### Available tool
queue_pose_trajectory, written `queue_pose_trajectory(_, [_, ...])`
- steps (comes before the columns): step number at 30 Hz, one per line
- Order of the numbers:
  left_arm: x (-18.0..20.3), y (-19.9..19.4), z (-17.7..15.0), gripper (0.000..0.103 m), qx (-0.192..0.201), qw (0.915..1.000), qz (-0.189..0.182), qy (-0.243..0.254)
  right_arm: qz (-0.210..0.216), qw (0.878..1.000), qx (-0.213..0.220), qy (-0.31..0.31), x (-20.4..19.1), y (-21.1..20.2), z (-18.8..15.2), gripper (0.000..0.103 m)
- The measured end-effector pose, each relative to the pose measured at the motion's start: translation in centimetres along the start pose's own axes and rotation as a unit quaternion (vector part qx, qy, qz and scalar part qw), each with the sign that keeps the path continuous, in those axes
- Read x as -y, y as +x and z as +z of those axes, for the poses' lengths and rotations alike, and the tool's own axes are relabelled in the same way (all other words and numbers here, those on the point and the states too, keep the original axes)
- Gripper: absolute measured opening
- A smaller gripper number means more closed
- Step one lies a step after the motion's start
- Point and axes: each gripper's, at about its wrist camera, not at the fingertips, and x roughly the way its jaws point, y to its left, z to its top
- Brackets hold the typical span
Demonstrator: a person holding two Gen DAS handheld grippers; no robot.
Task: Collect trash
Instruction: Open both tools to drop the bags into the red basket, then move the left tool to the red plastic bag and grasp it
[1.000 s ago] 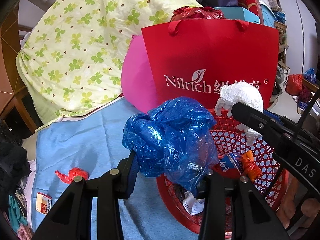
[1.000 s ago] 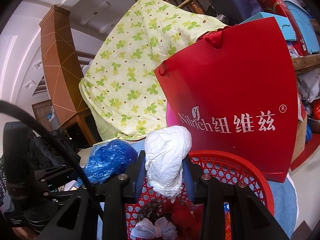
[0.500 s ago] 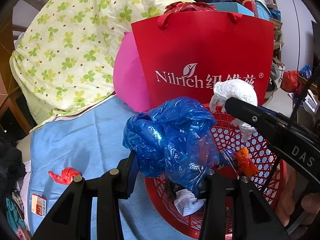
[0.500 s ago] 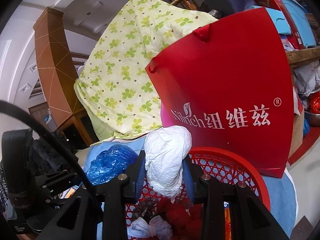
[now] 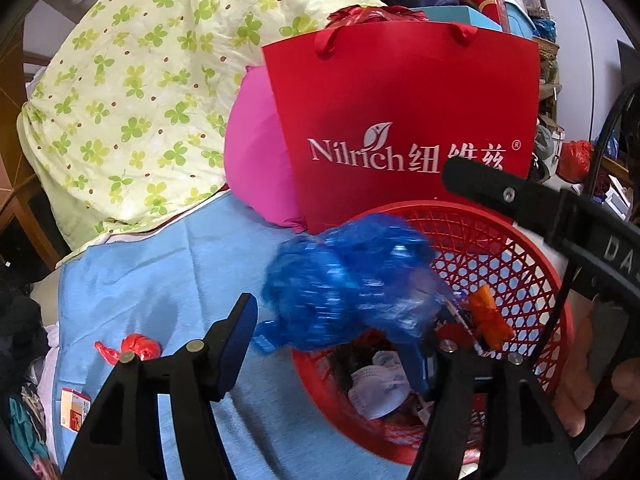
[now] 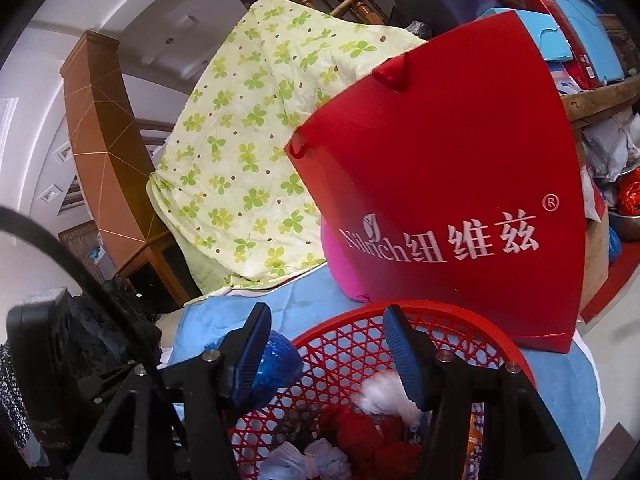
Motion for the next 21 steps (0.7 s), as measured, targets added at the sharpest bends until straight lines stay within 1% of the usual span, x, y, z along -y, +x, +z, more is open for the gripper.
queue_pose_trajectory(5, [-2.6, -0.3, -1.1, 0.070, -0.005, 0.9994, 0.014, -0.032, 0.013, 1.000, 0.005, -0.008, -1.4, 0.5, 0.1, 0.063])
queue_pose_trajectory(10, [-5.7, -0.6, -2.5, 0.070, -0.014, 0.9973, 0.029, -0.065, 0.030, 0.999, 0.007, -0.028, -3.8, 1.3, -0.2, 0.063])
queue_pose_trajectory(16, [-9.4, -1.3, -5.0, 0.070, -0.032, 0.9928, 0.057, -0.101, 0.047, 0.996, 0.006, -0.070, -7.4, 2.4, -1.2, 0.063])
queue_pose_trajectory(21, [-12.9, -2.1, -7.5, 0.070, -0.042, 0.9871, 0.082, -0.131, 0.071, 0.993, -0.007, -0.095, -10.7, 3.8, -2.6, 0.063])
